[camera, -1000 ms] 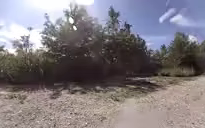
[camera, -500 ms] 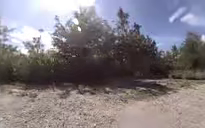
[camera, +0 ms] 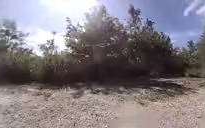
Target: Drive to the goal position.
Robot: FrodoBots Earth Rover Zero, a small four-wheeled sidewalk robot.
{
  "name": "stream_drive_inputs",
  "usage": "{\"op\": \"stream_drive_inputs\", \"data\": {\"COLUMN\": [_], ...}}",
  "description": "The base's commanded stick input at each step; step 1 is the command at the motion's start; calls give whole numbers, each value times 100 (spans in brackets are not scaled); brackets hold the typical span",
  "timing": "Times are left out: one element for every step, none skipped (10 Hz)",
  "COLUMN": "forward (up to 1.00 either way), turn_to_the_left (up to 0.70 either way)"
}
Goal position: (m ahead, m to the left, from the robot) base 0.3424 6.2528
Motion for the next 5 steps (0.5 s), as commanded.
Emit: {"op": "stream_drive_inputs", "data": {"forward": [0,0,0,0,0], "turn_to_the_left": [45,45,45,45,45]}}
